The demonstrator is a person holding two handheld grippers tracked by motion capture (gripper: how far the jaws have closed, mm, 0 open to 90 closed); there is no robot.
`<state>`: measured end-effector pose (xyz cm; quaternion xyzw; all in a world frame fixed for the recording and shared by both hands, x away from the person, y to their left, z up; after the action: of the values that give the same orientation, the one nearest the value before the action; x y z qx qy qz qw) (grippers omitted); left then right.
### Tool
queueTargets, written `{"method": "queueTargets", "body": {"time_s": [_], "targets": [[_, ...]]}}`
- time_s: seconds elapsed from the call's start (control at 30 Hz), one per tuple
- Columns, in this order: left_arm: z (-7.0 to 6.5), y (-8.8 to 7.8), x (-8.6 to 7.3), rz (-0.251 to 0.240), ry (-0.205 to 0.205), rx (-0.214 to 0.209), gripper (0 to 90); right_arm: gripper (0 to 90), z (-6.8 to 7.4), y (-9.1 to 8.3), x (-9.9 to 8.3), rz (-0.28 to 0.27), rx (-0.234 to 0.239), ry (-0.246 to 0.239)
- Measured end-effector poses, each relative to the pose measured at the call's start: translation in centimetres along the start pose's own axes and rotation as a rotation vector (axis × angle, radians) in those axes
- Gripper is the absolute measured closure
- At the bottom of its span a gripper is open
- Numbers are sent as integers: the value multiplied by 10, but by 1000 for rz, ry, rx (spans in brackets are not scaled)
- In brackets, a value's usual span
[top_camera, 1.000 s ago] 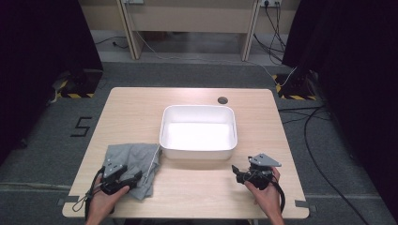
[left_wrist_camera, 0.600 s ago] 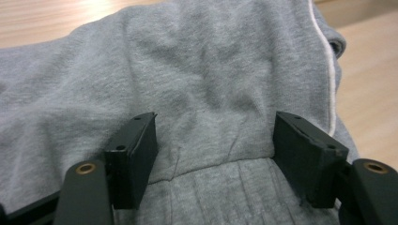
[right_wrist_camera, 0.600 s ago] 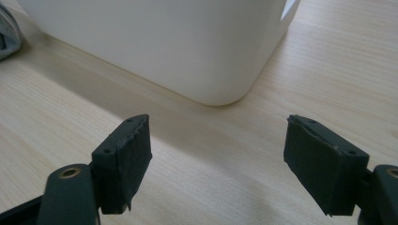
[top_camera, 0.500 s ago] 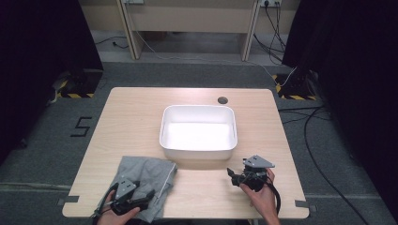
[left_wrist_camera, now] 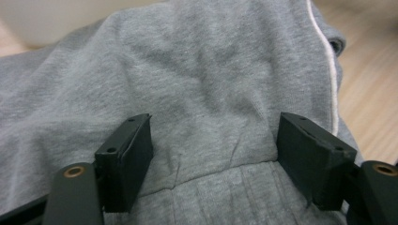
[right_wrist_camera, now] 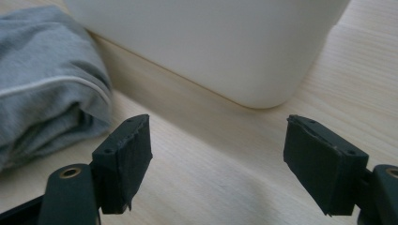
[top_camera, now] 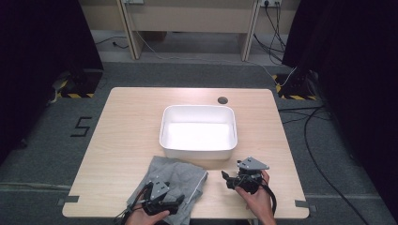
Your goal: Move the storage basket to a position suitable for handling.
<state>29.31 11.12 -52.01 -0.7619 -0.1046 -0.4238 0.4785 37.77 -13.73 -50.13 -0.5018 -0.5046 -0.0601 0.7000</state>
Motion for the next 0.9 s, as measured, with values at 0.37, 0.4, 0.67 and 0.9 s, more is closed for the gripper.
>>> {"method": "queueTargets", "body": {"time_s": [0.37,0.4,0.67,0.9], "targets": [[30,-26,10,-74,-91,-35,215,244,46,1,18,-44,101,-60],[37,-30,11,-84,-101,-23,215,244,46,1,18,-44,101,-60],[82,-47,5,-88,-151,76,224,229,87,16,32,-73,155,-98],[87,-37,-11,-13,-171,36,239,203,81,43,15,-3,165,-66]]}}
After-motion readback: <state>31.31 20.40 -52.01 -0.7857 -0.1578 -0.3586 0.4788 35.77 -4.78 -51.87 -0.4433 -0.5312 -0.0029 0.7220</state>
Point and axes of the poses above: each handheld gripper's, and its own axes: y roughly forward along the jaws, x roughly out of its top, z roughly to its left, the point moved 6 cm from there along y, roughly forward along the jaws, and after that the axes turned 4 degrees about -y, right-handed, at the moved point
